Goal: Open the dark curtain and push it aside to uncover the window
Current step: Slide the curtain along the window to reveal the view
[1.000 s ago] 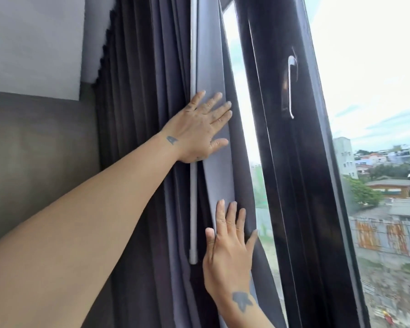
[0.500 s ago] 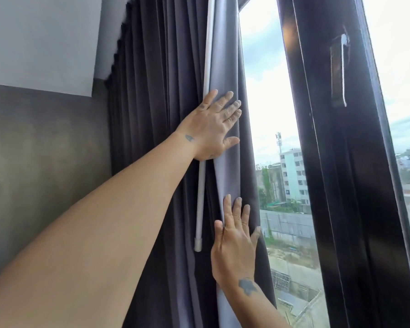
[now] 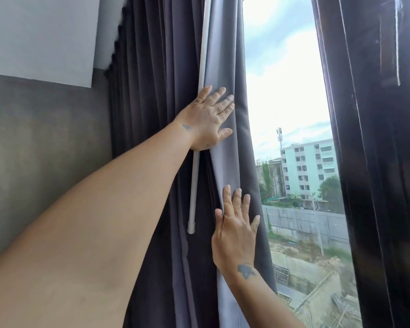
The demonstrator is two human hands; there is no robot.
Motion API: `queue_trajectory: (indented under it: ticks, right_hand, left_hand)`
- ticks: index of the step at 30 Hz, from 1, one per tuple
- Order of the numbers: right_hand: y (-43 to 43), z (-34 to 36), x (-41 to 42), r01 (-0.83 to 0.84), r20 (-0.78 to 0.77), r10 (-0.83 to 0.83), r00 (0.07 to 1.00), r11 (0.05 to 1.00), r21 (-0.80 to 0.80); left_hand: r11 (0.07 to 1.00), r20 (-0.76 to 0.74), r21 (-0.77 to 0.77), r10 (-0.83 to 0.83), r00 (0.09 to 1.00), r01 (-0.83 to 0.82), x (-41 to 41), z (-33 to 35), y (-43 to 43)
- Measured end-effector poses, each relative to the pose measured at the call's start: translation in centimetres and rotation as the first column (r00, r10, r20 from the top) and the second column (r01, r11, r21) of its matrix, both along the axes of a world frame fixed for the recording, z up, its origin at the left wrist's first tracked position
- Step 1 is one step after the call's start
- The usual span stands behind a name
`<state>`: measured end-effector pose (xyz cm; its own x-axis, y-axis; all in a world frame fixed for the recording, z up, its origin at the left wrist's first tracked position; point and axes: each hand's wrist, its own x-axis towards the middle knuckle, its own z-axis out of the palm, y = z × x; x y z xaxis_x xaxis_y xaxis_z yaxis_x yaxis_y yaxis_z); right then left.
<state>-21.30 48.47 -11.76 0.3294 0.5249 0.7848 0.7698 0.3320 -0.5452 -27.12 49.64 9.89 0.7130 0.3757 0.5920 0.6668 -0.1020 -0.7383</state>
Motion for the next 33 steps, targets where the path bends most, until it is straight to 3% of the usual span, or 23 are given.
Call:
queue_trajectory:
  ticks: [11, 33]
  right_hand:
    - [4.0, -1.0, -4.0, -0.079, -0.02, 0.078, 0.997, 0.995, -0.06]
    - [8.8, -0.3, -5.6, -0.115, -0.047, 0.115, 0.992, 0.993, 0.021]
  left_hand:
    - [0.999, 0.044, -0.04, 0.025, 0.999, -0.023, -4.0, -2.4, 5.3]
    - [1.0, 0.046, -0.013, 0.008, 0.999, -0.007, -5.6, -1.5, 9.8]
